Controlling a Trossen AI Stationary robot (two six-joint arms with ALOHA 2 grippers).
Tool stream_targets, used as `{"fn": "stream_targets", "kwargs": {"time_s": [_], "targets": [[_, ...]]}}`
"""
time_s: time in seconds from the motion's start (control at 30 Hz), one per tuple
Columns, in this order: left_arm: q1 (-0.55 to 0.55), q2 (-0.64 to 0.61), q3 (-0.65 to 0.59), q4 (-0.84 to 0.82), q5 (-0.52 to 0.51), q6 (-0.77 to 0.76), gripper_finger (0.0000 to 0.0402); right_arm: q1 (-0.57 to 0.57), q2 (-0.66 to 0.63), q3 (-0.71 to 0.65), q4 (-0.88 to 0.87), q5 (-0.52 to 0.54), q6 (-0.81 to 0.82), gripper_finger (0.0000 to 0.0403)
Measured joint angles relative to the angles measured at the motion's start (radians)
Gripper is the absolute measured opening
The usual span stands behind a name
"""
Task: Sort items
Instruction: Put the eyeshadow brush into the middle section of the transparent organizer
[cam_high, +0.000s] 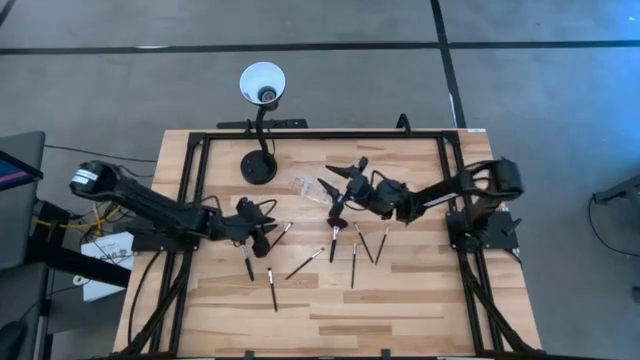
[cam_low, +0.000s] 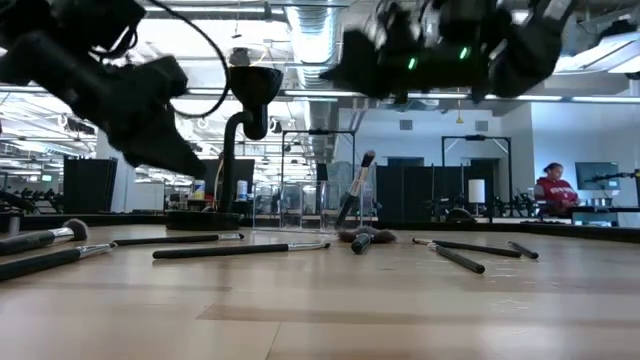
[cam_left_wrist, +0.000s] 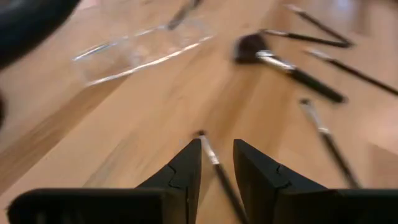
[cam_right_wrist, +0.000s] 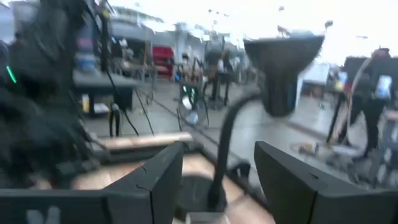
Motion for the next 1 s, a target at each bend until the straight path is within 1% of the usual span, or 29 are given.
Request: {"fn": "stream_targets", "kwargs": {"time_s": [0.07, 0.23, 0.3, 0.37, 0.47, 0.6, 0.73, 0.9, 1.0], "targets": [[-0.019, 0.066, 0.0, 0.046, -0.048, -0.02, 0.009, 0.026, -0.056, 0.0, -0.024, -0.001, -0.029, 0.0191], [-0.046, 0.239, 0.0, 0.262, -0.058, -0.024, 0.009, 0.073, -0.157, 0.0, -0.11, -0.001, -0.041, 0.0182], [-0.051, 0.298, 0.0, 0.314, -0.085, -0.026, 0.009, 0.088, -0.184, 0.0, -0.158, -0.001, -0.04, 0.0178], [-0.051, 0.353, 0.0, 0.339, -0.111, -0.053, 0.009, 0.104, -0.2, 0.0, -0.192, -0.001, -0.017, 0.0174], [-0.052, 0.433, 0.0, 0.364, -0.117, -0.107, 0.009, 0.125, -0.206, 0.0, -0.238, -0.001, 0.046, 0.0169], [-0.053, 0.539, 0.002, 0.459, -0.136, -0.129, 0.009, 0.143, -0.197, 0.0, -0.262, 0.0, 0.071, 0.0166], [-0.053, 0.6, 0.003, 0.534, -0.153, -0.134, 0.009, 0.15, -0.182, -0.001, -0.268, 0.0, 0.081, 0.0167], [-0.052, 0.599, 0.001, 0.535, -0.15, -0.122, 0.0089, 0.15, -0.177, -0.001, -0.291, -0.002, 0.124, 0.0164], [-0.052, 0.599, 0.0, 0.531, -0.149, -0.119, 0.007, 0.15, -0.176, -0.001, -0.302, -0.002, 0.124, 0.0161]]}}
